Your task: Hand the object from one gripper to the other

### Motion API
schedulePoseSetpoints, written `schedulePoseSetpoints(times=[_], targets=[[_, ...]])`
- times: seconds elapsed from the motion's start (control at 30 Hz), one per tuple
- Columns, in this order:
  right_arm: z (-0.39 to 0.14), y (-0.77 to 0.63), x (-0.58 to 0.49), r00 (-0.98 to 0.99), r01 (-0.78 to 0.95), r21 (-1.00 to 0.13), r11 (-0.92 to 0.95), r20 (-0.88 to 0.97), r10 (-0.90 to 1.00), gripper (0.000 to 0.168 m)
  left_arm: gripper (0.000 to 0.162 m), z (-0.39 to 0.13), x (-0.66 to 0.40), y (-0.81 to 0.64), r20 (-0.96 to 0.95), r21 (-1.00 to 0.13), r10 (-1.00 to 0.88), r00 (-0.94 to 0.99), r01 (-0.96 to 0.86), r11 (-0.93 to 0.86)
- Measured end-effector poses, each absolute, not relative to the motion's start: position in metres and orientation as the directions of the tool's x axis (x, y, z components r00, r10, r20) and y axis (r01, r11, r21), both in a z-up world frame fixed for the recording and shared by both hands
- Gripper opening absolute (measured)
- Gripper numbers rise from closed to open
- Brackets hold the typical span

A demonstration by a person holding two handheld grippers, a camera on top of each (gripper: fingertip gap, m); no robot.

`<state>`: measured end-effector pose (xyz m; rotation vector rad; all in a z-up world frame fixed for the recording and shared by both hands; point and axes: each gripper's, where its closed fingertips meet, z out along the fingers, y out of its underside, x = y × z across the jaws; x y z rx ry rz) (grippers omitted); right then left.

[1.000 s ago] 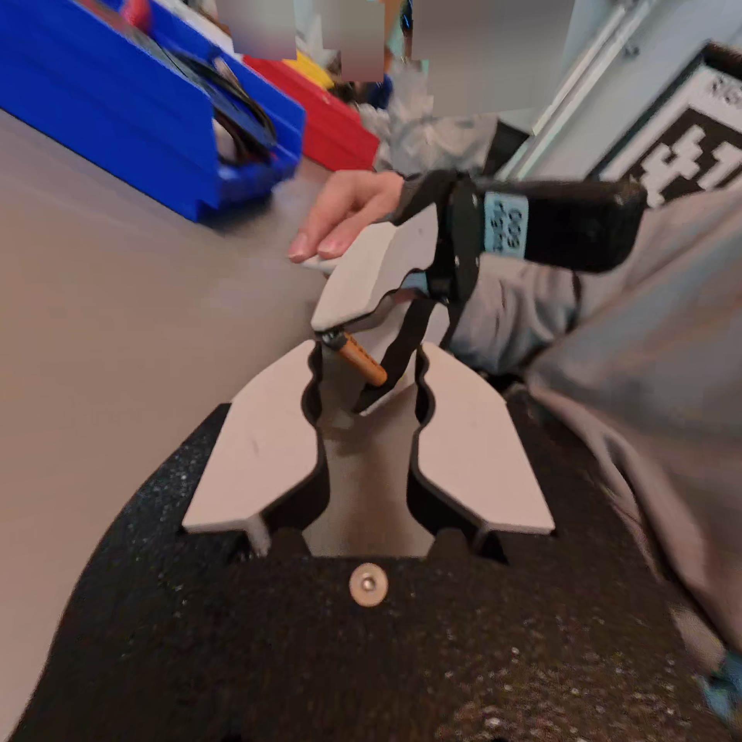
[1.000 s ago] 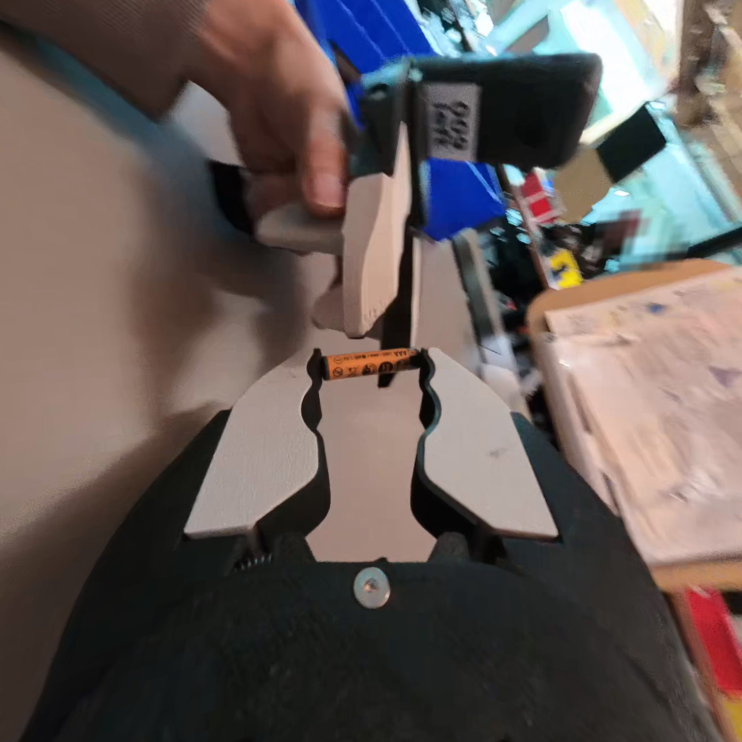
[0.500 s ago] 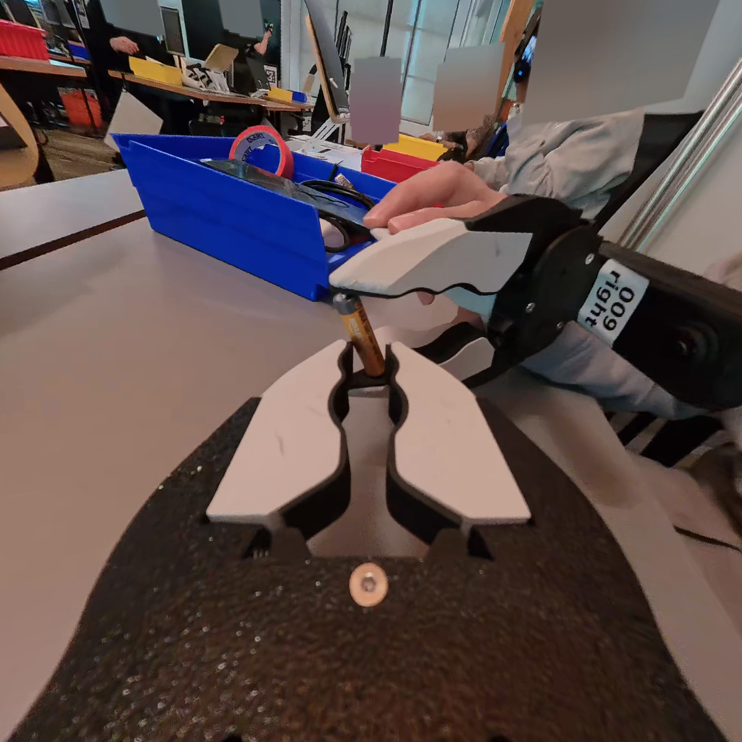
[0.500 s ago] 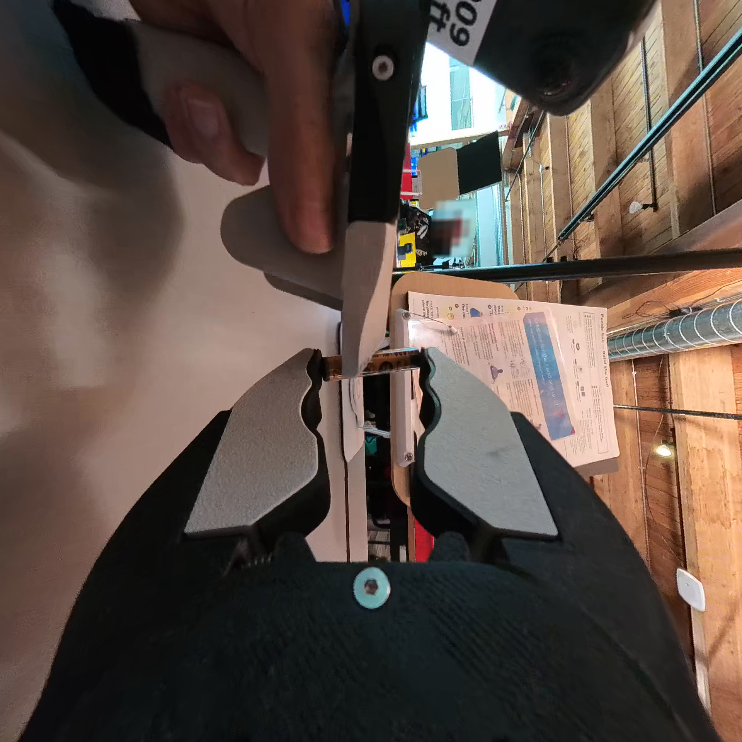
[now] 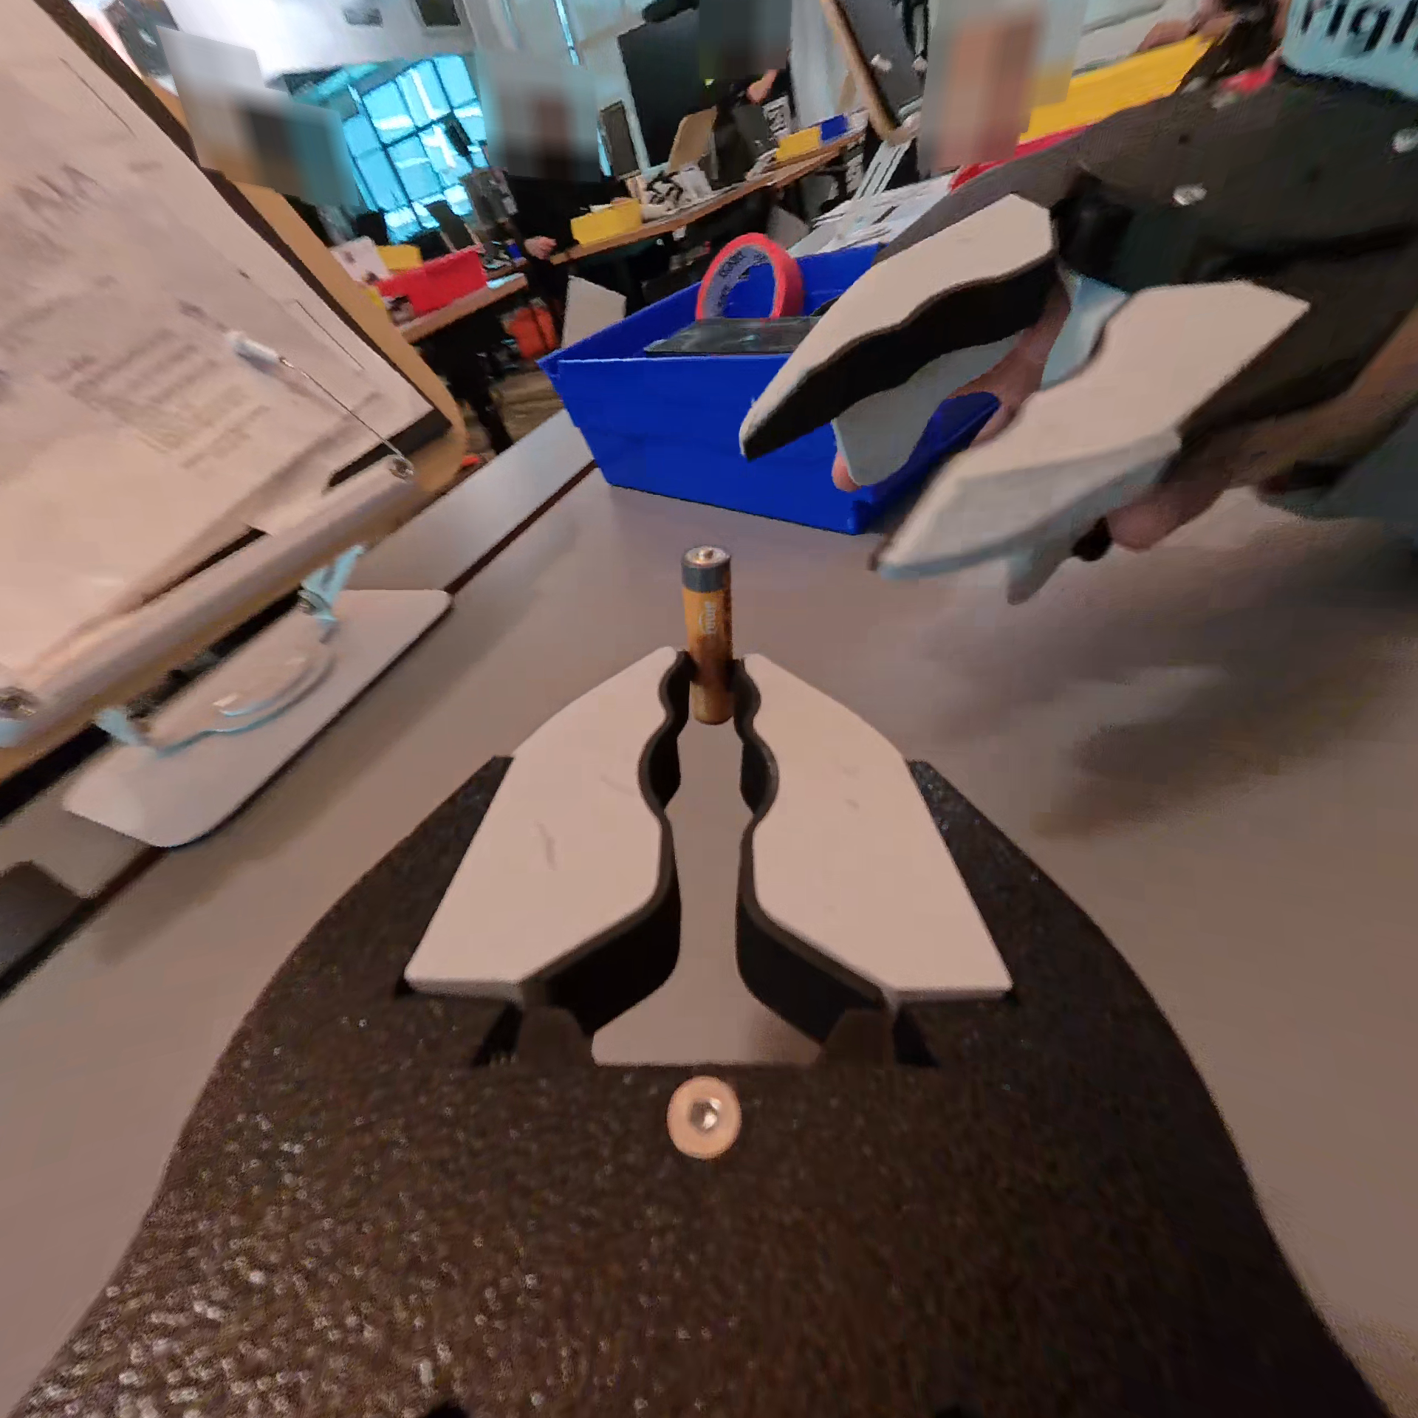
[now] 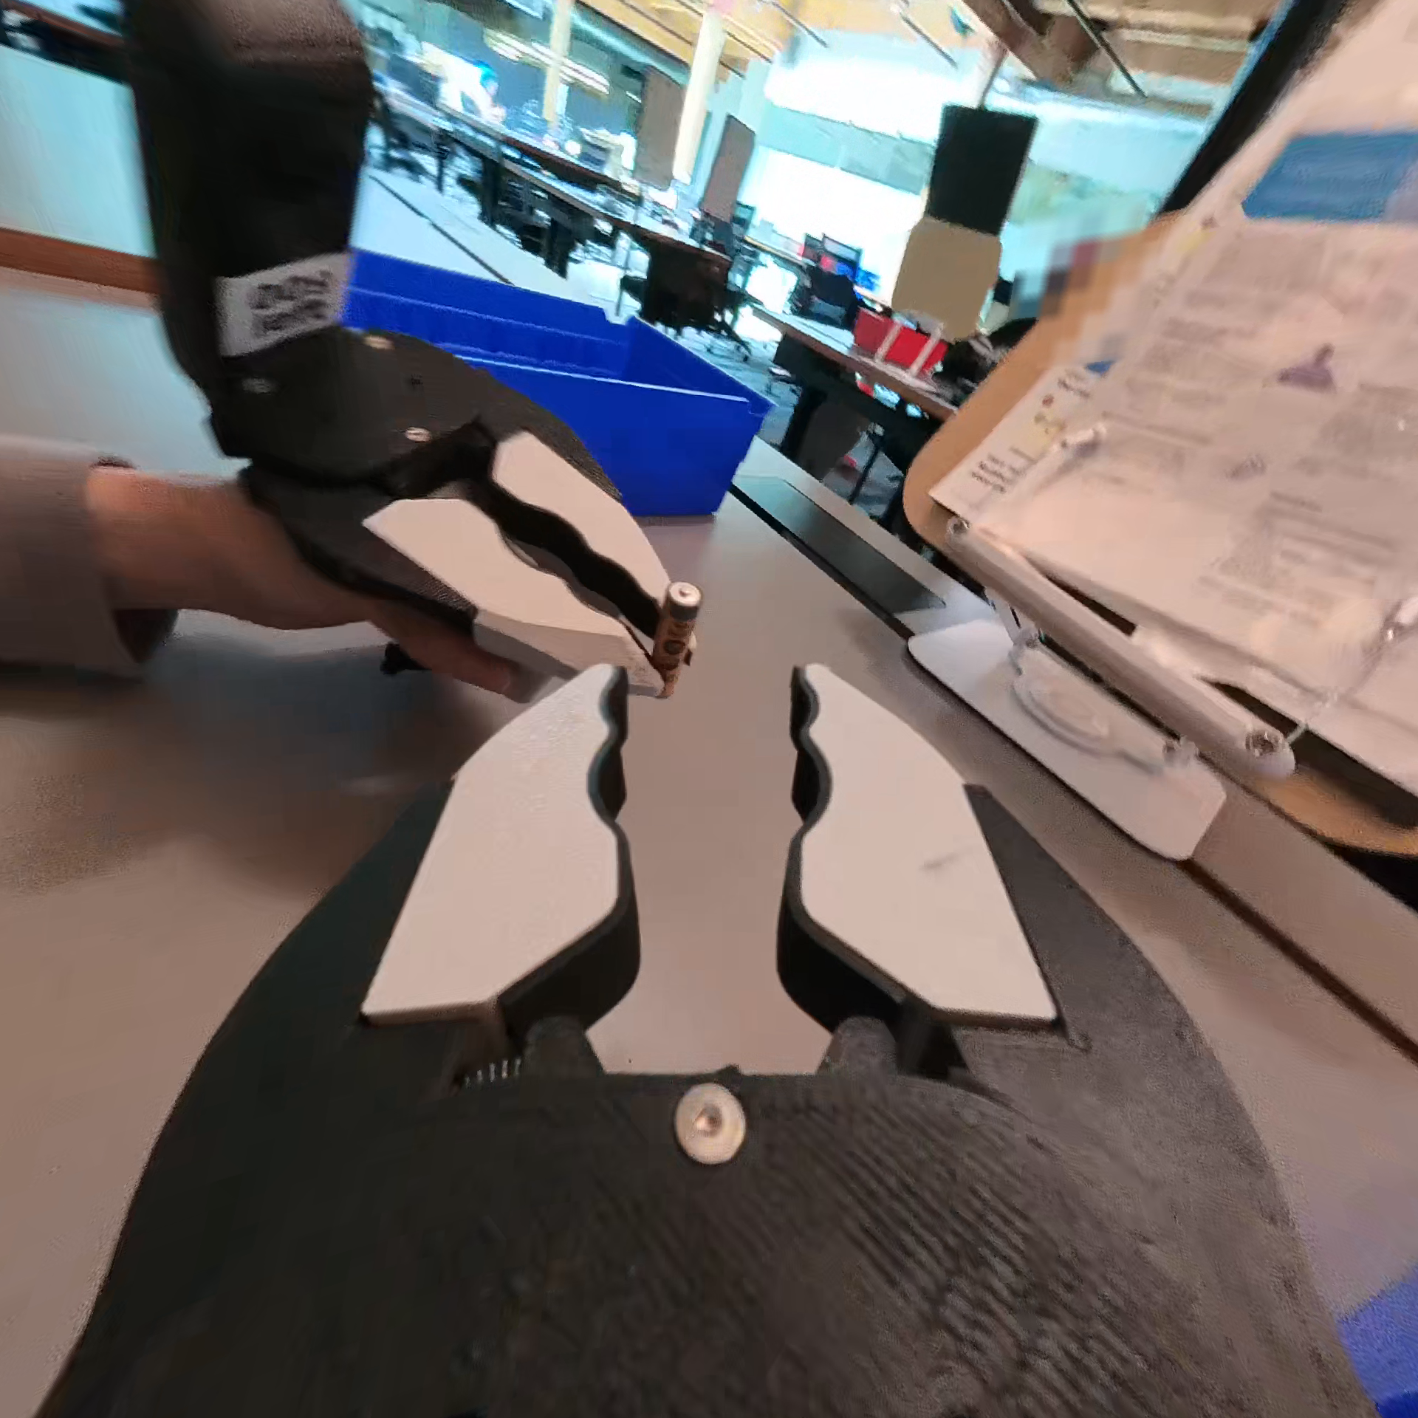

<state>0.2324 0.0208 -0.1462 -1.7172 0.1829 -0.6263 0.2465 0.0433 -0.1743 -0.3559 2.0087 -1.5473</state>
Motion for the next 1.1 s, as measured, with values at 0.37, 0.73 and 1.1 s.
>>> schedulePoseSetpoints(times=[0.37, 0.73, 1.1], targets=[[-0.155, 0.031, 0.228, 0.861, 0.099, -0.962, -0.254, 0.211, -0.463, 0.010, 0.010, -0.176, 0.241, 0.027, -0.586, -0.790, -0.487, -0.647, 0.323, 0.521], [-0.148, 0.023, 0.160, 0.930, 0.368, -0.919, -0.142, 0.362, 0.066, 0.010, 0.039, -0.169, 0.172, 0.021, 0.301, -0.951, 0.054, -0.952, -0.295, 0.088], [-0.161, 0.027, 0.124, 0.893, 0.400, -0.908, -0.127, 0.355, 0.276, 0.010, 0.026, -0.192, 0.117, 0.015, 0.317, -0.925, 0.305, -0.898, -0.222, 0.310]])
